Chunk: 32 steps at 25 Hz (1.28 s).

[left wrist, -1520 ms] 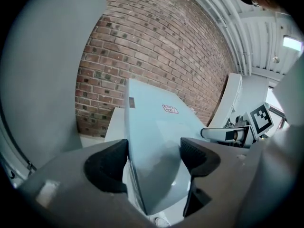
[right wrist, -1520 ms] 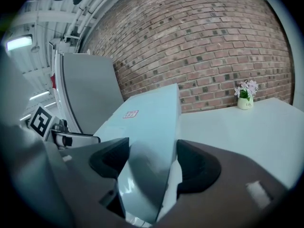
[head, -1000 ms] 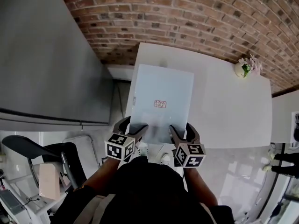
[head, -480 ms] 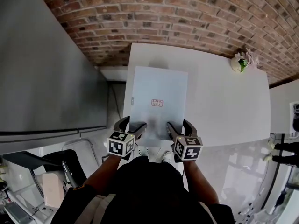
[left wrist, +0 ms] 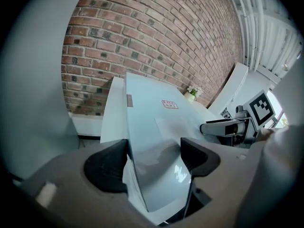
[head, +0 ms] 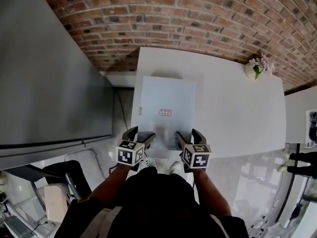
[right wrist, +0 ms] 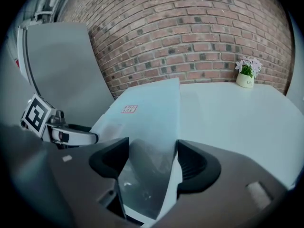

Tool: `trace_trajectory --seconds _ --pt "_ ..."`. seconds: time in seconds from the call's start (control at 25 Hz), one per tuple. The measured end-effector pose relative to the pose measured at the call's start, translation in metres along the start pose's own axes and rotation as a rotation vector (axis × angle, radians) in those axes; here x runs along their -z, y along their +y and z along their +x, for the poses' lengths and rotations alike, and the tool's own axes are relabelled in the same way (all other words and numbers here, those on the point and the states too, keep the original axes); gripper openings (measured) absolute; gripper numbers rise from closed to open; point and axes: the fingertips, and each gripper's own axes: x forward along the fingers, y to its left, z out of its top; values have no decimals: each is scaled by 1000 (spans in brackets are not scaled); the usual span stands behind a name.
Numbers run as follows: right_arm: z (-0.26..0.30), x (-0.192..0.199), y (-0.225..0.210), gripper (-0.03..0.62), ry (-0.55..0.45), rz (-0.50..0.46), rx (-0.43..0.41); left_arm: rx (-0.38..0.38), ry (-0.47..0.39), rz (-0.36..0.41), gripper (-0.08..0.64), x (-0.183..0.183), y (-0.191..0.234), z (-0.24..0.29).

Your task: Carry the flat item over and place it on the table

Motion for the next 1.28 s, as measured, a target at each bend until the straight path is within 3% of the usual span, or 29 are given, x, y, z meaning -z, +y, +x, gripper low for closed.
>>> trace_trajectory --seconds 0.44,1.0,1.28 --pt "12 8 -5 321 48 2 18 0 18 -32 362 10 8 9" --pt "18 8 -8 319 62 -14 18 0 -10 -6 362 7 10 11" --pt "-1 -6 -15 254 -17 5 81 -28 -52 28 347 -2 5 -8"
